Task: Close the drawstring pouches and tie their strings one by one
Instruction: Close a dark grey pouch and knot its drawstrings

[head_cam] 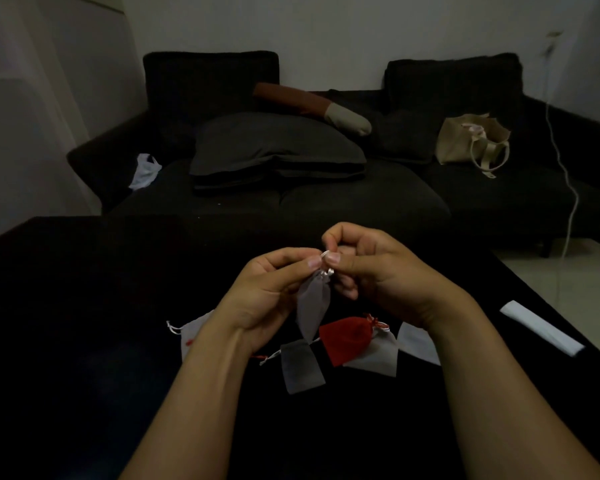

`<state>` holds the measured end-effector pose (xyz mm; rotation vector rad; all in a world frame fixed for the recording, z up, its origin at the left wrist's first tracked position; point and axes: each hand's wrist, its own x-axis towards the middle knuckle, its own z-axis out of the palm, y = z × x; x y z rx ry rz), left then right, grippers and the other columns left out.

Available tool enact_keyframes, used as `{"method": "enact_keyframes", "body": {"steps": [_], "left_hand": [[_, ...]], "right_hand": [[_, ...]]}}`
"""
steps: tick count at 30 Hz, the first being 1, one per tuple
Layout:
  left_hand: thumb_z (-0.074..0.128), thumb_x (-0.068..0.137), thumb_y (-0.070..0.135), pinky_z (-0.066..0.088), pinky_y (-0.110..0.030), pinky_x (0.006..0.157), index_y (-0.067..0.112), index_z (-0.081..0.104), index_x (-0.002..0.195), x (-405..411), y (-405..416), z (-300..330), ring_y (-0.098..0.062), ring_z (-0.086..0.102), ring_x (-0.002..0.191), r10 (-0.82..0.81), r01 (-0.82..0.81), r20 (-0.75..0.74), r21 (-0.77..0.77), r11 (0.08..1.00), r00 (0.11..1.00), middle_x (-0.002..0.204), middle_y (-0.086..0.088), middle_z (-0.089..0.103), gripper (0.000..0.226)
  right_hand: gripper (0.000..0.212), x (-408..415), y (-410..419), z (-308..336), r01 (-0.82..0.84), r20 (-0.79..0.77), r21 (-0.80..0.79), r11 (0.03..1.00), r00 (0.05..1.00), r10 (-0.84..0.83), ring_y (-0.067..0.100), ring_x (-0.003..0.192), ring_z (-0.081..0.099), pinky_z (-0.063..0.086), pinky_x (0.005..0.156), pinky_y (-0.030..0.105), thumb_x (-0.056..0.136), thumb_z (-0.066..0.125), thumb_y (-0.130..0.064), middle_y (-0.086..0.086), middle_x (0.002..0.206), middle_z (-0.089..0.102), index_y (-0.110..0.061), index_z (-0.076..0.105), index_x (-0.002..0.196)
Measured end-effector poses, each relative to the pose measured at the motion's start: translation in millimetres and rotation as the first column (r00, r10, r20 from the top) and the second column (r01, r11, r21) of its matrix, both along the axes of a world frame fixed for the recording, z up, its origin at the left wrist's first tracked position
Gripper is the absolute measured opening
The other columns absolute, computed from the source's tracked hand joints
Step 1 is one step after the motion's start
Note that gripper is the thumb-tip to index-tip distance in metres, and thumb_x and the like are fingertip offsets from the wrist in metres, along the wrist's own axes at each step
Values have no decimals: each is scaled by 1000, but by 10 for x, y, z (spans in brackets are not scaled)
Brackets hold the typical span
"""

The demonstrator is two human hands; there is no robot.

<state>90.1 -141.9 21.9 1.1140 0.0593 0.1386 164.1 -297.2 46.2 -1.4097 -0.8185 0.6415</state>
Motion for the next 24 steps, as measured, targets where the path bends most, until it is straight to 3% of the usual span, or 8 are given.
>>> {"method": "enact_keyframes", "body": {"steps": [4,6,9,11,16,20,24], "left_hand": [[68,65,6,58,-23,60,10,72,82,22,-16,27,-16,71,67,37,-38,-21,-61,997,999,75,-10,74,18],[68,64,6,57,-22,59,12,69,92,30,16,43,-14,72,69,78,-80,-28,-68,994,997,77,-7,75,28],[70,69,3,57,-20,62,12,70,95,28,60,71,-12,73,70,177,-177,14,53,983,984,77,-7,76,28],[69,76,-5,58,-19,65,11,70,94,28,76,79,-11,73,71,249,-256,61,135,957,966,75,-6,76,25],[76,77,-6,55,-18,68,14,72,93,43,98,44,-8,72,71,313,-387,233,444,808,921,72,-3,76,25],[77,79,1,57,-26,74,17,72,99,45,87,4,-11,75,78,276,-384,268,610,693,923,78,1,77,26],[77,80,3,57,-26,75,17,71,104,18,60,40,-10,75,82,157,-271,225,681,681,962,81,2,78,29]], "right_hand": [[2,24,-38,-1,16,-8,42,999,1000,-16,12,58,52,43,54,21,95,55,-8,6,66,52,-8,57,95],[11,51,-90,20,83,29,43,996,996,-84,16,64,62,50,57,21,93,58,-7,8,71,62,-6,62,103],[21,69,-173,75,165,149,-35,986,976,-158,20,78,71,58,69,23,91,60,0,16,84,73,-5,68,110],[17,61,-206,121,238,251,-114,965,946,-204,18,77,72,58,68,22,90,61,0,18,88,74,-5,71,104],[12,12,-161,151,324,482,-190,927,853,-199,18,77,72,57,67,19,88,68,-8,8,81,75,-13,77,95],[14,-17,-112,163,301,545,-206,931,826,-147,8,75,70,56,70,19,87,71,-13,-1,81,76,-21,79,96],[11,-22,-64,169,325,616,-191,926,774,-144,6,79,66,53,72,22,84,74,-19,-4,83,70,-23,80,93]]}}
